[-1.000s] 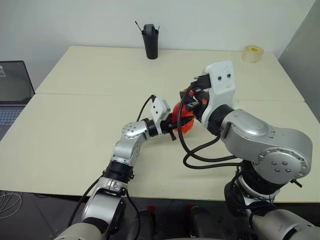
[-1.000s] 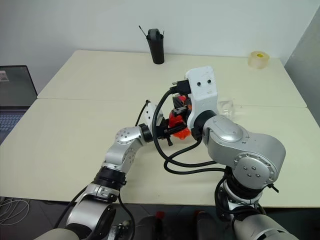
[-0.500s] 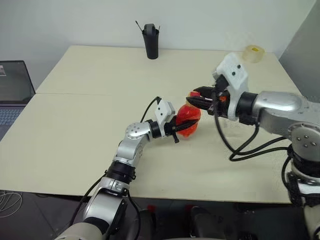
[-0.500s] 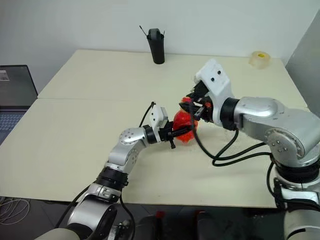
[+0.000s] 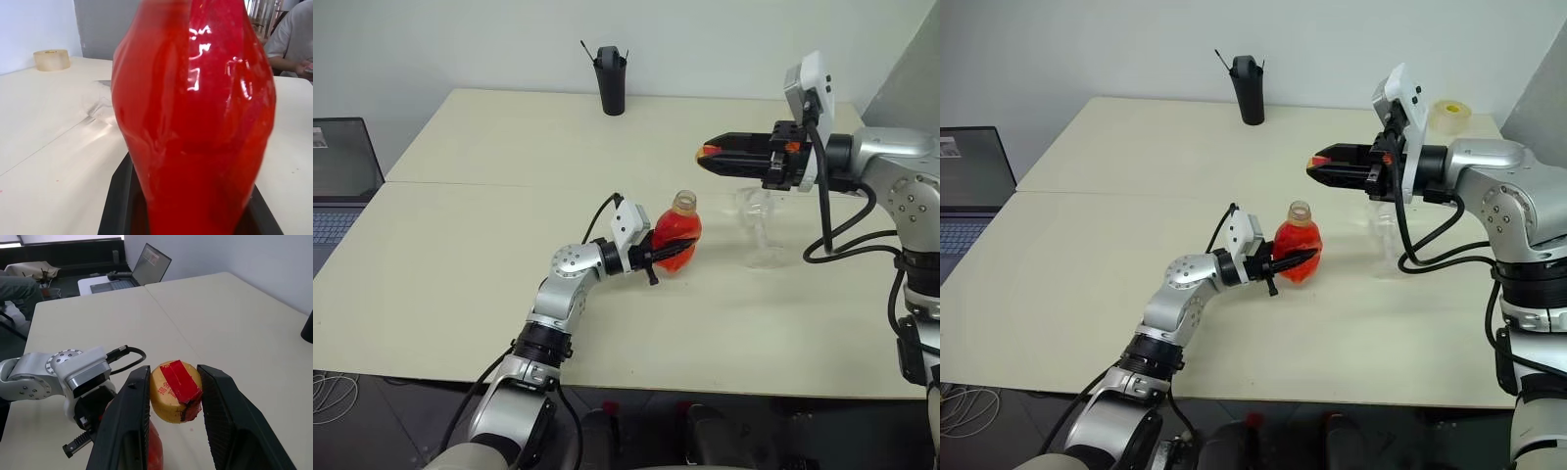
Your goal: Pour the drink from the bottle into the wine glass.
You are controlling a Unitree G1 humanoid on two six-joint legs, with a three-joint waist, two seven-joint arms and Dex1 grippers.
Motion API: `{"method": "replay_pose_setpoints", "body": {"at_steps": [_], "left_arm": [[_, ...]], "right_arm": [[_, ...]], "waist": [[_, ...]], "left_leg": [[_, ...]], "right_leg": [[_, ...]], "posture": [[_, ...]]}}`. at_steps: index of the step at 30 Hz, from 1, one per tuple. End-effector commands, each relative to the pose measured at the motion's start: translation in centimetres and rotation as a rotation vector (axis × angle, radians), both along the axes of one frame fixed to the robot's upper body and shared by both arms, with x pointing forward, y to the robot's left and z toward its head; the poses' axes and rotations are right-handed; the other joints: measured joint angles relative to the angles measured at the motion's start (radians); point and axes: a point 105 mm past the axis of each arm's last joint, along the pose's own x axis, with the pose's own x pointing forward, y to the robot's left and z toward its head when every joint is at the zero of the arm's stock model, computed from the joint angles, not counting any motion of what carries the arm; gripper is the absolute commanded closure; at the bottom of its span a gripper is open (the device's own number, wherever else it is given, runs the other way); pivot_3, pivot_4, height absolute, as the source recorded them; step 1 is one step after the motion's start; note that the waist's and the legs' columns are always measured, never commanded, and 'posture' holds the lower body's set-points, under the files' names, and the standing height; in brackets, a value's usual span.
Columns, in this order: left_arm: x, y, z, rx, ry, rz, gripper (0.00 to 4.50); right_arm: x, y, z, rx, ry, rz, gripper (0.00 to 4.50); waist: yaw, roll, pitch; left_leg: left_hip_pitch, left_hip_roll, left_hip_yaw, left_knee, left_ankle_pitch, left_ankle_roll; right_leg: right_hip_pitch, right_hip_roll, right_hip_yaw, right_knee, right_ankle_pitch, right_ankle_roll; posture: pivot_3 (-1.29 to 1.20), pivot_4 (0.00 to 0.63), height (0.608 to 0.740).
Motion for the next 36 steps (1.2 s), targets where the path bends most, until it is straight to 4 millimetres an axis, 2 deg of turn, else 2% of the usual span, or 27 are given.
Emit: {"method": "replay_pose_setpoints", "body": {"at_steps": [1, 4, 6, 8, 10, 14, 19, 22, 28, 29, 36], "left_arm": [[-0.3, 0.1, 2.0, -0.035, -0.079, 0.004, 3.76], [-0.3, 0.1, 2.0, -0.040, -0.078, 0.009, 3.76], [-0.4, 0.0, 1.9, -0.043, -0.076, 0.005, 3.76], [-0.4, -0.1, 1.9, -0.049, -0.073, -0.002, 3.76], [-0.3, -0.4, 2.0, -0.053, -0.071, -0.011, 3.76], [-0.3, -0.8, 2.0, -0.054, -0.072, -0.037, 3.76], [-0.2, -1.2, 2.3, -0.053, -0.080, -0.058, 3.76], [-0.1, -1.3, 2.4, -0.054, -0.085, -0.062, 3.76], [-0.2, -1.3, 2.4, -0.055, -0.089, -0.064, 3.76], [-0.2, -1.3, 2.4, -0.055, -0.088, -0.063, 3.76], [0.0, -1.2, 2.2, -0.058, -0.082, -0.051, 3.76]], "right_arm": [[-0.2, -3.5, 1.8, 0.009, -0.092, -0.177, 3.33], [0.1, -7.6, 0.3, 0.001, -0.072, -0.438, 3.33], [0.0, -10.9, -1.6, 0.008, -0.025, -0.661, 3.33], [-0.9, -13.8, -4.2, 0.023, 0.035, -0.852, 3.33], [-2.3, -15.6, -7.2, 0.021, 0.100, -1.006, 3.33], [-4.8, -17.8, -11.6, 0.079, 0.164, -1.272, 3.33], [-6.0, -21.4, -15.1, 0.128, 0.191, -1.569, 3.33], [-6.1, -22.0, -16.6, 0.147, 0.252, -1.601, 3.33], [-6.1, -22.0, -18.0, 0.124, 0.291, -1.571, 3.33], [-6.1, -22.0, -18.3, 0.120, 0.298, -1.570, 2.61], [-6.1, -21.4, -18.3, 0.093, 0.305, -1.537, 0.29]], "waist": [[0.002, 0.000, 0.000], [0.012, 0.000, 0.000], [0.022, 0.000, 0.000], [0.026, 0.000, 0.000], [0.027, 0.000, 0.000], [0.021, 0.002, -0.001], [0.017, 0.004, -0.002], [0.017, 0.004, -0.002], [0.017, 0.004, -0.003], [0.017, 0.004, -0.003], [0.017, 0.005, -0.003]], "left_leg": [[0.000, 0.000, 0.000, 0.000, 0.000, 0.000], [-0.001, 0.000, 0.000, 0.000, 0.000, 0.000], [-0.001, 0.000, 0.001, 0.000, 0.000, 0.000], [-0.001, 0.000, 0.001, 0.000, 0.000, 0.000], [-0.001, 0.000, 0.001, 0.000, 0.000, 0.000], [0.000, 0.000, 0.002, -0.001, 0.000, -0.001], [0.001, -0.001, 0.003, -0.001, 0.000, -0.001], [0.001, -0.003, 0.003, -0.001, 0.000, -0.001], [0.001, -0.002, 0.004, -0.001, 0.000, -0.001], [0.001, -0.002, 0.004, -0.001, 0.000, -0.001], [0.001, -0.002, 0.004, -0.001, 0.000, 0.000]], "right_leg": [[0.000, 0.000, 0.000, 0.000, 0.000, 0.000], [0.000, 0.000, 0.000, -0.001, 0.000, 0.000], [0.000, -0.001, 0.000, -0.001, 0.000, 0.000], [0.000, -0.001, 0.001, 0.000, 0.000, 0.000], [0.000, 0.000, 0.001, 0.000, 0.000, 0.000], [0.000, 0.001, 0.002, 0.001, 0.000, 0.000], [0.000, 0.002, 0.003, 0.002, 0.000, 0.000], [0.000, 0.003, 0.003, 0.001, 0.000, 0.000], [0.000, 0.003, 0.003, 0.001, 0.000, 0.000], [0.000, 0.003, 0.003, 0.001, 0.000, 0.000], [0.000, 0.003, 0.003, 0.001, 0.000, 0.000]], "posture": [[0.00, 0.150, 0.740], [0.00, 0.150, 0.740], [0.00, 0.150, 0.740], [0.00, 0.150, 0.740], [0.00, 0.150, 0.740], [0.00, 0.150, 0.740], [0.00, 0.150, 0.740], [0.00, 0.150, 0.740], [0.00, 0.150, 0.740], [0.00, 0.150, 0.740], [0.00, 0.150, 0.740]]}}
